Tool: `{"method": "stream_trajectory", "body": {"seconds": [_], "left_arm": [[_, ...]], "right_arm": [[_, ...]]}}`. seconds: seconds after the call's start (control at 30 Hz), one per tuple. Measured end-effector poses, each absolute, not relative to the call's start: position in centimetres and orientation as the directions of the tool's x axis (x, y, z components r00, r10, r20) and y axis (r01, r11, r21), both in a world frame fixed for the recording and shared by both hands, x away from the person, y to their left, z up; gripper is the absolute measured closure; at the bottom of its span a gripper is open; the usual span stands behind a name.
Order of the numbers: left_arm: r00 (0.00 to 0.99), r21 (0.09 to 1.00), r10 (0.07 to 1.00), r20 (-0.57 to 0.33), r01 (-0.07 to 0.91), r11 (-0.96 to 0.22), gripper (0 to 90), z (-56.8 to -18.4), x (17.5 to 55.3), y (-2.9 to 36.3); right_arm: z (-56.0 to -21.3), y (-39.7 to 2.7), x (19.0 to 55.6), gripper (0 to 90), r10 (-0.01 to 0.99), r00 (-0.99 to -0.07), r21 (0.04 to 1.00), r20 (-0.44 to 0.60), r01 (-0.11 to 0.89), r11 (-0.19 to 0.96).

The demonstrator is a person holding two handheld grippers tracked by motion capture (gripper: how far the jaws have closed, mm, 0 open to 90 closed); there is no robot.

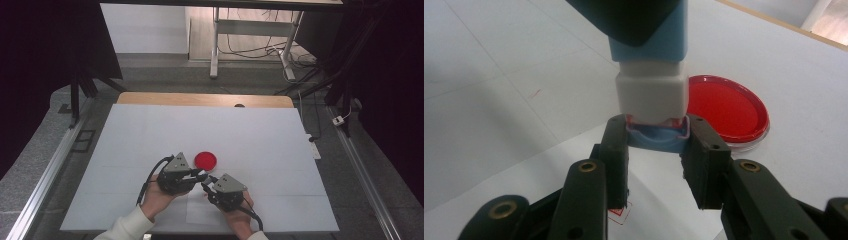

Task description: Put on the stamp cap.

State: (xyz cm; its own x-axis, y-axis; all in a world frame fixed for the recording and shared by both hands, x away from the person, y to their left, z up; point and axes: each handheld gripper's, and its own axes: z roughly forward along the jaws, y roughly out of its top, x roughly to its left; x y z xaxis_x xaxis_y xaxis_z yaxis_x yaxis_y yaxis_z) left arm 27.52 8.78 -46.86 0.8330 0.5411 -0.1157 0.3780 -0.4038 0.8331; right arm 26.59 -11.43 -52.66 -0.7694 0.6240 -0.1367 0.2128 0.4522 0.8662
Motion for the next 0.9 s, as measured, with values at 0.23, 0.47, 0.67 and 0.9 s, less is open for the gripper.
{"method": "stream_trajectory", "body": {"seconds": [0.23, 0.47, 0.67, 0.9], "left_arm": [[0.831, 0.832, 0.543, -0.118, 0.381, -0.402, 75.8, -46.95, 27.54, 8.75], [0.832, 0.829, 0.542, -0.118, 0.383, -0.408, 75.9, -47.11, 27.56, 8.63], [0.830, 0.828, 0.546, -0.118, 0.386, -0.407, 75.8, -47.16, 27.55, 8.59], [0.830, 0.827, 0.546, -0.117, 0.386, -0.409, 75.8, -47.21, 27.55, 8.57]], "right_arm": [[-52.77, -11.29, 26.58, 64.2, 0.620, -0.772, 0.866, -0.139, 0.209, 0.454], [-52.76, -11.25, 26.55, 64.1, 0.623, -0.770, 0.867, -0.137, 0.210, 0.451], [-52.77, -11.24, 26.53, 64.2, 0.623, -0.769, 0.867, -0.139, 0.210, 0.452], [-52.80, -11.28, 26.52, 64.1, 0.623, -0.768, 0.864, -0.150, 0.204, 0.460]]}}
